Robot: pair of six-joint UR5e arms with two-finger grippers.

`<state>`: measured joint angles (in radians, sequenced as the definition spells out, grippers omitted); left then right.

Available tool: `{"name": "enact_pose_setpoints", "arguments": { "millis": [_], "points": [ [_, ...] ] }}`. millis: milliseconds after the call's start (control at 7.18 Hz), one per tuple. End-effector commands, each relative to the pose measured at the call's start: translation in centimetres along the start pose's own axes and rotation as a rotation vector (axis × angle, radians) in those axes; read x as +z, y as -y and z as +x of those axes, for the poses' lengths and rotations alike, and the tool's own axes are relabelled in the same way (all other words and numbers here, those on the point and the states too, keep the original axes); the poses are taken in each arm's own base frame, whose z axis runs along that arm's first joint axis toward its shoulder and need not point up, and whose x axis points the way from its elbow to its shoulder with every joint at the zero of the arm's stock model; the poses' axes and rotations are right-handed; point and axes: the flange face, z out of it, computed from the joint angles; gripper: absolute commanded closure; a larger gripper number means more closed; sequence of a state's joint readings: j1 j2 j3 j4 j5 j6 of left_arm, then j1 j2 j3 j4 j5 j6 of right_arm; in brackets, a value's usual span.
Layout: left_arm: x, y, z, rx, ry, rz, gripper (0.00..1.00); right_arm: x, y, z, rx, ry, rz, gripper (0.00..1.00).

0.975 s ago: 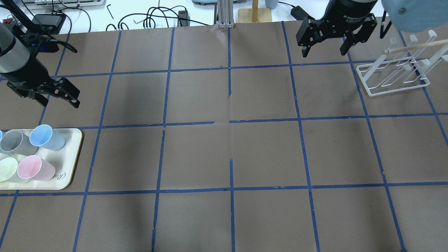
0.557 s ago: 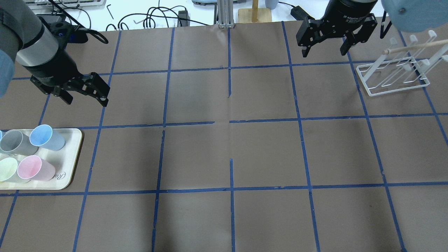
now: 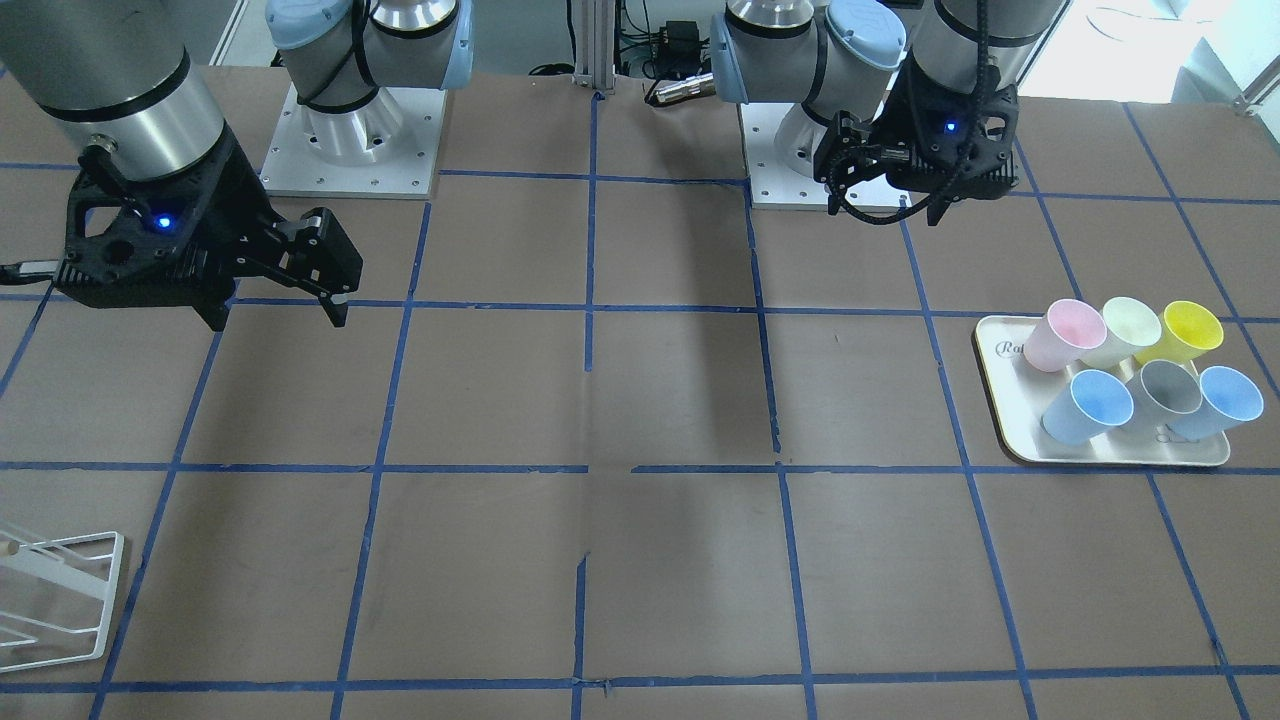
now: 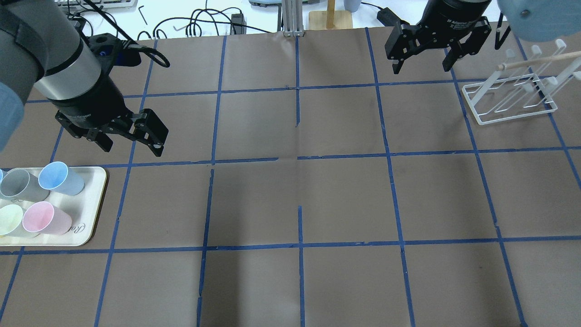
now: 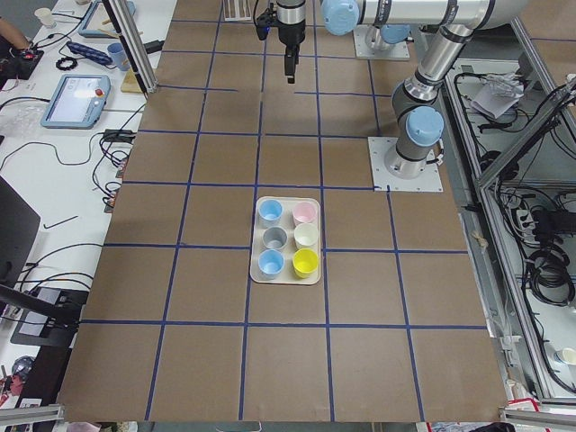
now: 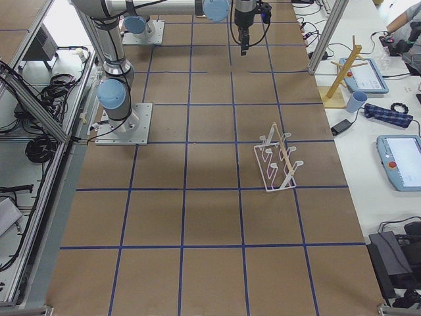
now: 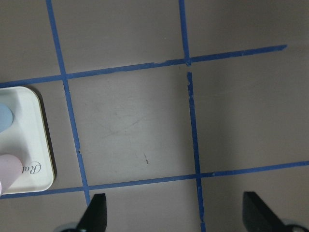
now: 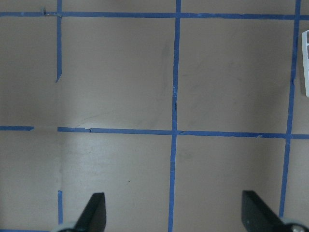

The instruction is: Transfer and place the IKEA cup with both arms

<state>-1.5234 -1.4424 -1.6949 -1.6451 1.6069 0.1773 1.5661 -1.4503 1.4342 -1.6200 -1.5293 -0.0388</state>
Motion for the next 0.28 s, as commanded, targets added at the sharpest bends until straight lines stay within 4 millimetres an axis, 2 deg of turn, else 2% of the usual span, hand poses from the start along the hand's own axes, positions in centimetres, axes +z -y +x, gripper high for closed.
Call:
{"name": "enact_pose_setpoints", "arguments": {
  "millis": [0, 139],
  "points": [
    [-0.07, -0.21, 0.35, 0.001, -0.006, -0.003, 0.00, -0.05, -0.03, -0.01, 0.000, 0.000, 0.001, 0.00],
    [-0.07, -0.21, 0.35, 0.001, -0.006, -0.003, 0.00, -0.05, -0.03, -0.01, 0.000, 0.000, 0.001, 0.00]
  ]
}}
